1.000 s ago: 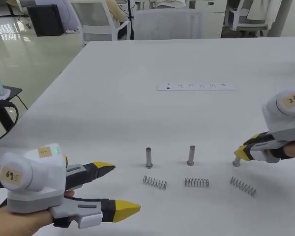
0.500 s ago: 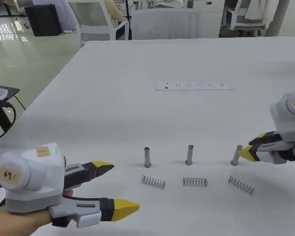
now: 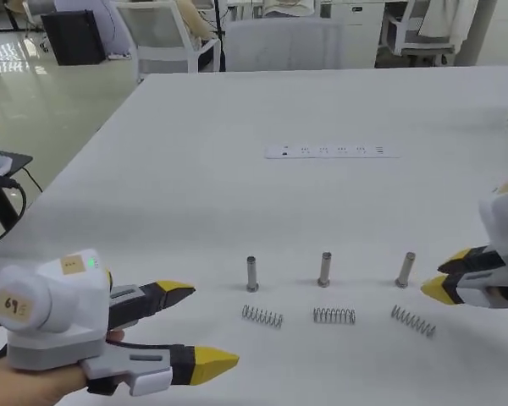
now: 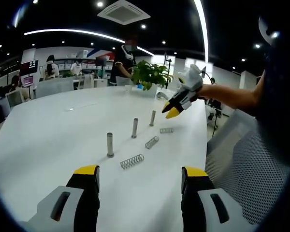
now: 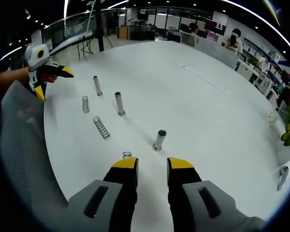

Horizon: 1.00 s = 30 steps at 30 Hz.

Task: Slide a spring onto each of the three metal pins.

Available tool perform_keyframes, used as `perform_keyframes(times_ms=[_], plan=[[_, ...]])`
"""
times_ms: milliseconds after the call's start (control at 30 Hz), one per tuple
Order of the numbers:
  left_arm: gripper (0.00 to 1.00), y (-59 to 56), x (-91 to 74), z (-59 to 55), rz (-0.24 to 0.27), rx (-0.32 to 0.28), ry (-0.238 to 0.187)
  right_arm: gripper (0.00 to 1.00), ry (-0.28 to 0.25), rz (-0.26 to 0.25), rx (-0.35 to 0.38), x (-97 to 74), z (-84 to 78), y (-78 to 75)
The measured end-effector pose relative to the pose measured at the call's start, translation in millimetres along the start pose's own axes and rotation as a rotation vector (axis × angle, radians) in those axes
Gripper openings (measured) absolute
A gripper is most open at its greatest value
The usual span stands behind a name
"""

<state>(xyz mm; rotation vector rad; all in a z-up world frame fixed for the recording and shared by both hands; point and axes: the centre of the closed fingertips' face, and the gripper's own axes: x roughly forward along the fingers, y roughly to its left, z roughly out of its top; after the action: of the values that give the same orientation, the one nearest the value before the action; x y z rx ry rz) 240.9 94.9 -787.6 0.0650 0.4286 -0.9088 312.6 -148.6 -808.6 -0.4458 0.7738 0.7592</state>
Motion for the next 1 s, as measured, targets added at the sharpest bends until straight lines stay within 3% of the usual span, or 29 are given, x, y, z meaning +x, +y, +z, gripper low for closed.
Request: perform_keyframes(times_ms=[500,1000], plan=[[0.64,-3.5,0.1,0.4,-0.01,0.011,0.008,0.22,0.083,0.096,-0.059,9.9,-28.3,31.9],[0.63,-6.5,0.0,1.1,-0.018,0.014,0.008,0.18,0.128,0.115,-0.074,21.2,-42.2,31.3]])
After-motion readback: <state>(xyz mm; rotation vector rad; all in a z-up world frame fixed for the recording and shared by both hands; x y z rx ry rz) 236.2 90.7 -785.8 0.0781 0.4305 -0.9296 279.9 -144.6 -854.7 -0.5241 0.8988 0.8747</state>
